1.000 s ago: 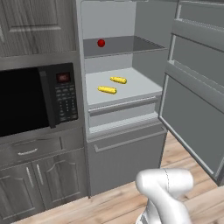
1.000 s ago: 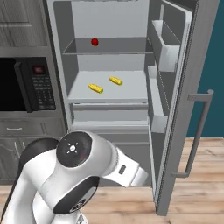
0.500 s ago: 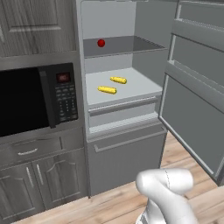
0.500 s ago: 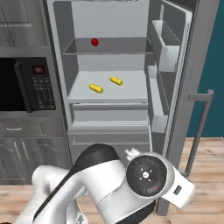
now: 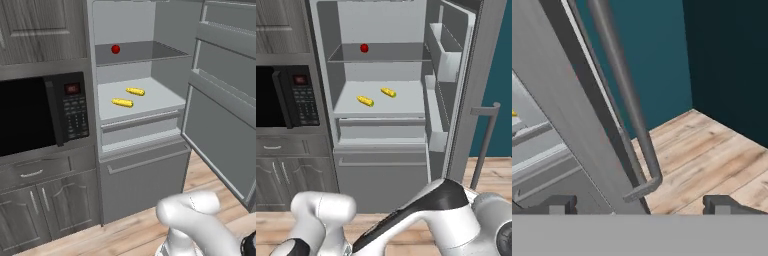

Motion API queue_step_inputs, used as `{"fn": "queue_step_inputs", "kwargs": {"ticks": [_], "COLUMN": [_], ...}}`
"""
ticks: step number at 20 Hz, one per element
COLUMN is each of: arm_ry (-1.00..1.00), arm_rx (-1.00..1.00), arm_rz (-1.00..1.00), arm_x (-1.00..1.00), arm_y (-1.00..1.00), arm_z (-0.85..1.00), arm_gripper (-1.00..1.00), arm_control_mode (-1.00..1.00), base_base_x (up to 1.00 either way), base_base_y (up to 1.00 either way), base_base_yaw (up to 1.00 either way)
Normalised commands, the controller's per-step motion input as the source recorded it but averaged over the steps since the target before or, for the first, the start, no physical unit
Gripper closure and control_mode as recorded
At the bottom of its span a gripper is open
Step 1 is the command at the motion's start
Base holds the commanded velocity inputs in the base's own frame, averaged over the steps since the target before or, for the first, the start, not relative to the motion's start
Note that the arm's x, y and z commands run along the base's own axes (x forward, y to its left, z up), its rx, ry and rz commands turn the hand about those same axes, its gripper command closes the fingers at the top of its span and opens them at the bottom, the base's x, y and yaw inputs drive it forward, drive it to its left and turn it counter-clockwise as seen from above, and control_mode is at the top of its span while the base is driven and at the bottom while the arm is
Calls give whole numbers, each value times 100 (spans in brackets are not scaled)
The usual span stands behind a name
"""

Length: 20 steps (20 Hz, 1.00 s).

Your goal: Place the corn in the correct fridge rack based on whether it is a fruit or vegetable. Finally, close the fridge door.

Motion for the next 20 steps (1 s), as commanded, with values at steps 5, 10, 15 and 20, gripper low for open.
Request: {"fn": "queue_step_inputs", "kwargs": {"ticks": [5,10,15,20], "arm_ry": [-3,0,0,-2], "arm_rx": [0,0,0,0], "arm_rz": [17,14,12,14], "arm_x": [83,84,92,65], "arm_y": [-50,-67,-17,44], "arm_z": [-42,-35,-30,-11], "arm_gripper": [-100,-100,-100,-100], "arm_control_mode": [-100,-100,-100,-100], "base_base_x": [0,0,0,0], "base_base_y": [0,0,0,0], "base_base_yaw": [0,0,0,0]}}
